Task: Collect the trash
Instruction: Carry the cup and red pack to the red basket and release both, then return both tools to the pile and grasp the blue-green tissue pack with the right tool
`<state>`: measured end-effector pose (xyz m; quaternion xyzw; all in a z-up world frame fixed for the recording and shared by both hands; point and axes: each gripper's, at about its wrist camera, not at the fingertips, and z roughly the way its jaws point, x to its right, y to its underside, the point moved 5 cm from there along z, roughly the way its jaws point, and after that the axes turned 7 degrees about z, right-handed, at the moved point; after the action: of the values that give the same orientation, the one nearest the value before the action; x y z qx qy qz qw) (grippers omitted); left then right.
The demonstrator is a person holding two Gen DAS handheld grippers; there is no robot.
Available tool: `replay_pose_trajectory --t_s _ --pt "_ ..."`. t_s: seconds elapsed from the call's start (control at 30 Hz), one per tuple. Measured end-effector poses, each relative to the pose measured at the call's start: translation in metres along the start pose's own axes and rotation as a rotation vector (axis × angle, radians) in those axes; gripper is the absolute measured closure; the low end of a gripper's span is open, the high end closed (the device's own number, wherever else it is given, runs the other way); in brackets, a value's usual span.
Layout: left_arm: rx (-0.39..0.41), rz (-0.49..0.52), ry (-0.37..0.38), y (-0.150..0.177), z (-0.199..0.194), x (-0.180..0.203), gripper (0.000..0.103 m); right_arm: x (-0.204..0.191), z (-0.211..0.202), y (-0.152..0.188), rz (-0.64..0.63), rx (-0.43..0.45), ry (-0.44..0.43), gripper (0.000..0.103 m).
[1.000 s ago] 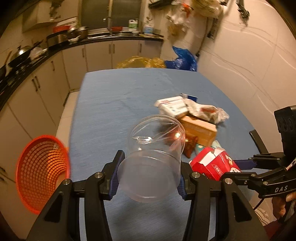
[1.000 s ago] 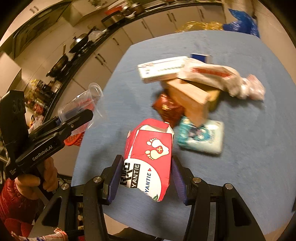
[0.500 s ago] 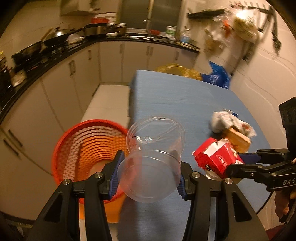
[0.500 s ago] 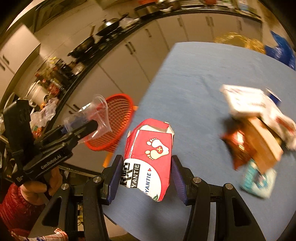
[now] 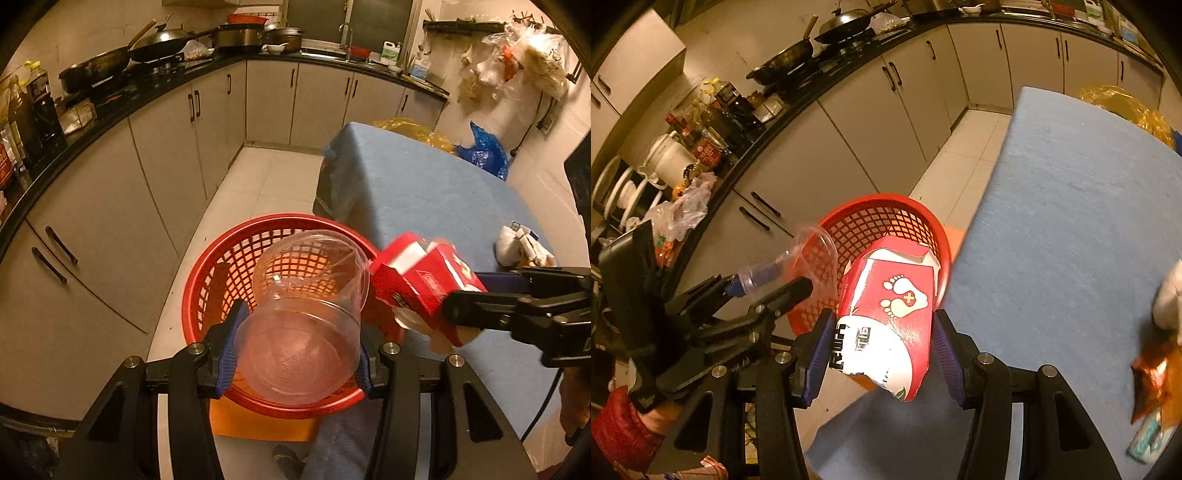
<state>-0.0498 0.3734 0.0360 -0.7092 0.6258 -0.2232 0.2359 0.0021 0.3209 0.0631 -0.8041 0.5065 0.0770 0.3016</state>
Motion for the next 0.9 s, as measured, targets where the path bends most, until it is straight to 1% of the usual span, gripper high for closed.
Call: replay_pose_trajectory --t_s 0.07,0.13,0.17,0.23,0.27,0.37,0.53,0.6,0.67,0.73,0.9 --pt "-0.001 0.000 -0.008 -0.002 0.003 -0.001 0.053 -0.002 0.007 -0.006 -0.006 0.003 0.013 0.044" --pt "-0.008 -0.006 -0.017 -0.004 0.006 -0.003 0.041 -0.004 0.011 -0.011 -0.014 0.009 0.023 0.041" --pt "-0.009 -0.010 -0.026 -0.006 0.006 -0.005 0.031 -0.007 0.012 -0.013 -0.018 0.009 0.015 0.039" --pt "0.011 -0.015 -0.032 -0.008 0.003 -0.007 0.027 -0.010 0.010 -0.016 -0.030 0.024 0.017 0.031" --pt "0.015 -0.018 -0.038 -0.009 0.001 -0.008 0.023 -0.010 0.008 -0.016 -0.036 0.030 0.026 0.031" --pt "0.024 -0.031 -0.044 -0.009 -0.003 -0.010 0.023 -0.008 -0.003 -0.013 -0.029 0.042 0.024 0.031" --pt "0.067 -0.033 -0.080 -0.010 -0.020 -0.001 0.023 0.007 -0.030 0.002 -0.048 0.076 0.107 0.030" --pt "0.082 -0.028 -0.082 -0.008 -0.027 0.012 0.023 0.018 -0.044 0.011 -0.056 0.100 0.157 0.029" --pt "0.089 -0.020 -0.071 -0.006 -0.031 0.027 0.023 0.028 -0.056 0.020 -0.052 0.116 0.191 0.028" --pt "0.089 -0.007 -0.055 -0.004 -0.034 0.040 0.023 0.042 -0.070 0.032 -0.045 0.134 0.243 0.027" --pt "0.078 0.045 -0.010 -0.002 -0.034 0.084 0.023 0.075 -0.098 0.055 -0.015 0.145 0.286 0.027"
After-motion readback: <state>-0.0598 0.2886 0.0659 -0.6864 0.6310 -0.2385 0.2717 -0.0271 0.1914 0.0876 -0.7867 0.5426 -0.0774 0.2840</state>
